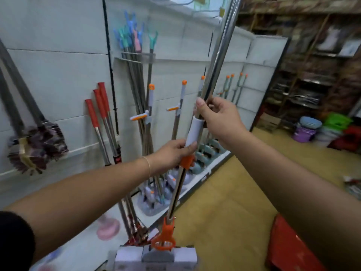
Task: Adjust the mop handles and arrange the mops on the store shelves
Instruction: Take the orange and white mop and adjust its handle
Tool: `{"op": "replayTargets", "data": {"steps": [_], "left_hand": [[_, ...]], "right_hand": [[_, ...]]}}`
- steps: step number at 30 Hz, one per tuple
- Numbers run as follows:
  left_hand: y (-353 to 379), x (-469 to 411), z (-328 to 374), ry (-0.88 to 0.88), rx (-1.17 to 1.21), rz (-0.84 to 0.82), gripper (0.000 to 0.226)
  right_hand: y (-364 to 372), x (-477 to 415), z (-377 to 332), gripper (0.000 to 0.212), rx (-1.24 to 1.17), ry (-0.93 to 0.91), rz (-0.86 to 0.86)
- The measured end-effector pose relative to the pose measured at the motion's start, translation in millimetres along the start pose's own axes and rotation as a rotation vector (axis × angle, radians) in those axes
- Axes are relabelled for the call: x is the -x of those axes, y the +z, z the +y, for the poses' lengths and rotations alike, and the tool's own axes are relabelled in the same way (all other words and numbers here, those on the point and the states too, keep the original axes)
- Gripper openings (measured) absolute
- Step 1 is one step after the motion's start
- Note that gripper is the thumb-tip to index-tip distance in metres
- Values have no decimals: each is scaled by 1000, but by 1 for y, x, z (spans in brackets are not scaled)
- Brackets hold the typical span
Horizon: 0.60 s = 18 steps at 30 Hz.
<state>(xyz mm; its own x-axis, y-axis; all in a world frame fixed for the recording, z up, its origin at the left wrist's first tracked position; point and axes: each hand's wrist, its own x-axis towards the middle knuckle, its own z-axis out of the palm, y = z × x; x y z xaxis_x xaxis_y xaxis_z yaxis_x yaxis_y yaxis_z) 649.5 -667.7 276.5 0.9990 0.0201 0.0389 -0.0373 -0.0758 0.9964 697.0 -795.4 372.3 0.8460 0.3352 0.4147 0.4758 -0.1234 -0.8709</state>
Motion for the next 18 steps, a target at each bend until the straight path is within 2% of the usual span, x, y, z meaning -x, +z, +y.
{"op": "replayTargets", "data": {"steps": [3, 5, 13, 18], "left_hand": [[39, -33, 5, -9, -2, -50, 26], [64, -53, 8, -10, -2, -90, 19], [148, -120, 16, 16, -9, -228, 28], [186, -153, 21, 46, -26, -315, 31]], "right_hand": [[-45, -10, 14, 21, 53, 1, 38], [-72, -15, 23, 26, 92, -4, 69], [-166, -31, 60, 30, 89, 39, 170], [-209, -37, 86, 17, 137, 57, 178]]}}
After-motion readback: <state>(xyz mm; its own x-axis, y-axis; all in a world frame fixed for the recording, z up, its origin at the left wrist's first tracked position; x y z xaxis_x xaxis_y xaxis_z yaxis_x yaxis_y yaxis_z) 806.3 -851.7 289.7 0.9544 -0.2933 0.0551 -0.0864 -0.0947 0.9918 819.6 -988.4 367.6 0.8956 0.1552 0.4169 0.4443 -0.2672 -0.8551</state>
